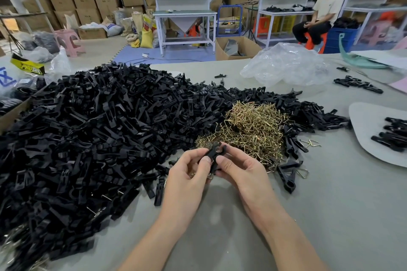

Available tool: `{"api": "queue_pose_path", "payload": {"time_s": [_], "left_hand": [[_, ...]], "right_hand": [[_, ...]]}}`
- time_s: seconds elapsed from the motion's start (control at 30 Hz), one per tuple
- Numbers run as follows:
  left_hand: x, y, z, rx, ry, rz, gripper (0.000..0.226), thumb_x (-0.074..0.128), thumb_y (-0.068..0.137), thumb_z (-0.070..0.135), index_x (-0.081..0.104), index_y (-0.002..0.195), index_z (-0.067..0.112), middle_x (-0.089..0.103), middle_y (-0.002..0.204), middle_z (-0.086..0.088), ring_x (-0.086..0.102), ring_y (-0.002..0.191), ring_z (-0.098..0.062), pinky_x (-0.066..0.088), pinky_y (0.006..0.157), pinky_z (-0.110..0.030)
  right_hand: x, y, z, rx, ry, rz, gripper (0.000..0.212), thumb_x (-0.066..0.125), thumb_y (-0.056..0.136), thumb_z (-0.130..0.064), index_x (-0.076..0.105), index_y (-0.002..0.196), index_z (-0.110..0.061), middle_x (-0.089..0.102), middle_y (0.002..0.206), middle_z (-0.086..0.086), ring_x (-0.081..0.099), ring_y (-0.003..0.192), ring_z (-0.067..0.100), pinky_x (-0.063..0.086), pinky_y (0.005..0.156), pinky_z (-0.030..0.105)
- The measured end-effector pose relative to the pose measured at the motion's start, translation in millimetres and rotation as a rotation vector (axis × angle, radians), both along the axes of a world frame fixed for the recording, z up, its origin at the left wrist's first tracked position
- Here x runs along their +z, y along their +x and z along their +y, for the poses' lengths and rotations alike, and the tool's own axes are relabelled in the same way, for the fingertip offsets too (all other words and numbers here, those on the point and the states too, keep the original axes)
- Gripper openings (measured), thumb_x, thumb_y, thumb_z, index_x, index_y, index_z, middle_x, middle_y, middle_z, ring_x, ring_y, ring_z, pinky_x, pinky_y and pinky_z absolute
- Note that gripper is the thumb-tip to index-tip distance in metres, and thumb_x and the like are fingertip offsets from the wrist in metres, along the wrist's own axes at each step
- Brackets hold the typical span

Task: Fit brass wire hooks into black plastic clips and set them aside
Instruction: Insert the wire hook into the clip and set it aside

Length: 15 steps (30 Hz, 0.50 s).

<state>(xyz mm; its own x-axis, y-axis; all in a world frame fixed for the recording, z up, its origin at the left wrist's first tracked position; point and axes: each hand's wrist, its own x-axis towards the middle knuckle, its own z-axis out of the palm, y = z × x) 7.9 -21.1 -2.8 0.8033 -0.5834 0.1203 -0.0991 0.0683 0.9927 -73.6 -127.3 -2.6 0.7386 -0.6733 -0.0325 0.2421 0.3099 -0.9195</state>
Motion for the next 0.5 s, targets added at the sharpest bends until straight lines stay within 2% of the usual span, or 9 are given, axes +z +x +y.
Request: {"api": "queue_pose_path", "payload": {"time_s": [0.1, 0.17, 0.3, 0.5], "left_hand": [[0.3, 0.3, -0.1, 0.025, -0.016, -0.013, 0.019, 0.061, 0.097, 0.018, 0.071, 0.100, 0.033, 0.075, 0.083, 0.001, 0.071, 0.078, -0.023, 0.059, 0.074, -0.029], [0.3, 0.7, 0.0, 0.023, -0.007, -0.033, 0.018, 0.060, 0.098, 0.019, 0.071, 0.103, 0.032, 0.075, 0.083, 0.002, 0.070, 0.079, -0.022, 0.059, 0.076, -0.031], [1.4, -1.2, 0.2, 0.009, 0.012, -0.051, 0.018, 0.062, 0.097, 0.020, 0.072, 0.103, 0.034, 0.075, 0.080, 0.004, 0.068, 0.071, -0.013, 0.056, 0.070, -0.021], [3.2, -2.2, 2.2, -0.015, 0.003, -0.082, 0.022, 0.061, 0.097, 0.014, 0.072, 0.105, 0.032, 0.071, 0.079, 0.000, 0.066, 0.074, -0.016, 0.054, 0.074, -0.019]], "right_hand": [[0.4, -1.1, 0.6, -0.004, 0.052, -0.027, 0.030, 0.068, 0.089, 0.001, 0.074, 0.114, -0.014, 0.077, 0.107, 0.009, 0.074, 0.096, 0.019, 0.058, 0.075, 0.020], [0.0, -1.5, 0.0, 0.000, 0.058, -0.041, 0.029, 0.067, 0.090, 0.001, 0.075, 0.114, -0.013, 0.077, 0.108, 0.010, 0.074, 0.097, 0.020, 0.058, 0.076, 0.020], [-0.5, -2.0, -1.7, 0.008, 0.046, -0.054, 0.029, 0.068, 0.089, -0.001, 0.075, 0.116, -0.014, 0.076, 0.110, 0.013, 0.073, 0.103, 0.023, 0.058, 0.081, 0.023], [0.1, -2.1, -0.9, -0.001, 0.011, -0.048, 0.032, 0.072, 0.084, -0.007, 0.075, 0.115, -0.017, 0.077, 0.108, 0.009, 0.073, 0.101, 0.021, 0.057, 0.080, 0.021]]}}
